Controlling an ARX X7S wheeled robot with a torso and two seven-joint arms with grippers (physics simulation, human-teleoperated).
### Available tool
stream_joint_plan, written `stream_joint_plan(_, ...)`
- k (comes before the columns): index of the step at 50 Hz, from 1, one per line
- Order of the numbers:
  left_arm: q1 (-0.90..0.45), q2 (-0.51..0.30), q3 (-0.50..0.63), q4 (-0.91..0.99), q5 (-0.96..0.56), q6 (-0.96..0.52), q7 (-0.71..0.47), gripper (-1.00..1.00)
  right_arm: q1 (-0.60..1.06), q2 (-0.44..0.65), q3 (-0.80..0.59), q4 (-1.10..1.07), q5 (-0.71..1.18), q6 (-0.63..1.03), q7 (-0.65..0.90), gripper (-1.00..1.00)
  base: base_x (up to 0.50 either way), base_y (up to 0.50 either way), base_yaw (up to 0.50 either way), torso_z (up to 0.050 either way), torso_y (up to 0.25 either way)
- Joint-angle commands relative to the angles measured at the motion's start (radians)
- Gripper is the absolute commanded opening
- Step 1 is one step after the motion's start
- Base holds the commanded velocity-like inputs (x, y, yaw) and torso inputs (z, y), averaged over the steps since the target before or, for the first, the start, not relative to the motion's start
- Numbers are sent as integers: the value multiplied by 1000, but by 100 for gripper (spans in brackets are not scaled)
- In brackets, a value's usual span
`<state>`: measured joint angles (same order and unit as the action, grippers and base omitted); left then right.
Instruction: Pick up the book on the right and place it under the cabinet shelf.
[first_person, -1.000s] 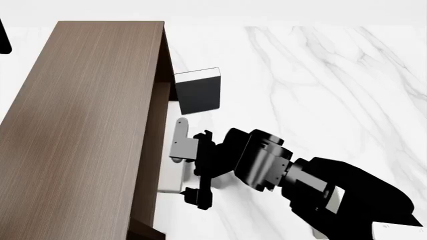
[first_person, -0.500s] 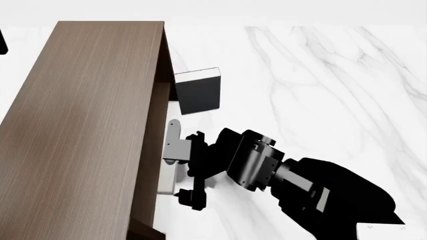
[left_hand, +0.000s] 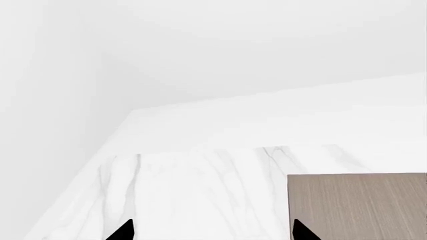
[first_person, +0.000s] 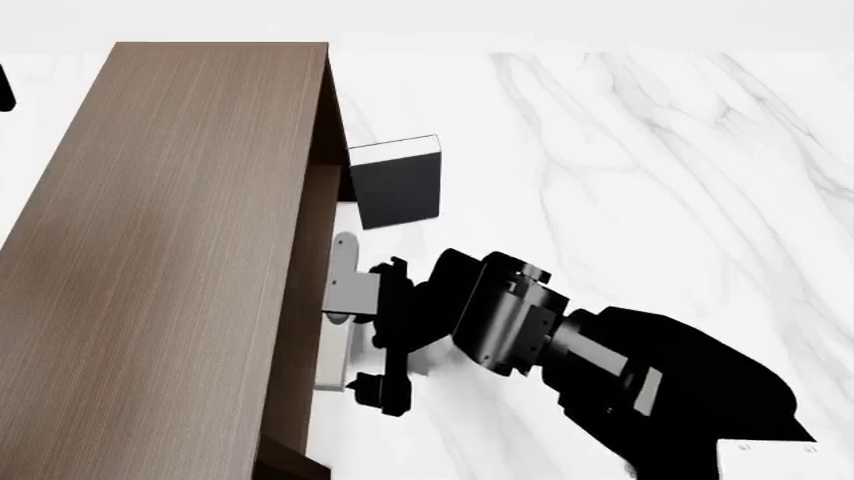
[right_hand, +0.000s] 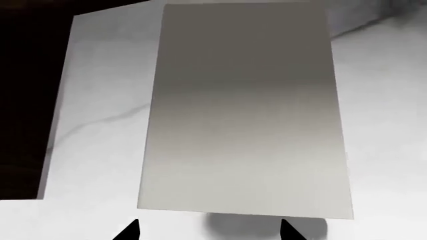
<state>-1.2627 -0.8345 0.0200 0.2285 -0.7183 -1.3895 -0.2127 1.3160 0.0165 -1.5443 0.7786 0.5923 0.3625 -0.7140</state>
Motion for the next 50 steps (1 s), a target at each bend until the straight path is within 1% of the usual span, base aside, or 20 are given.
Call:
stream_joint_plan(1,1,1,2,-2,-4,6,-3,100,25,34,7,-62,13,47,19,100,0,0,0,0,0)
stream_joint_plan(30,-18,3,10,-11,-16,14,-8,100,132,227,40,-408,87,280,142,100,0,0,0,0,0)
stream_joint_plan(50,-2,1,0,-10,-25,27,-13,100,207,325,102,-546,146,401,229,100,0,0,0,0,0)
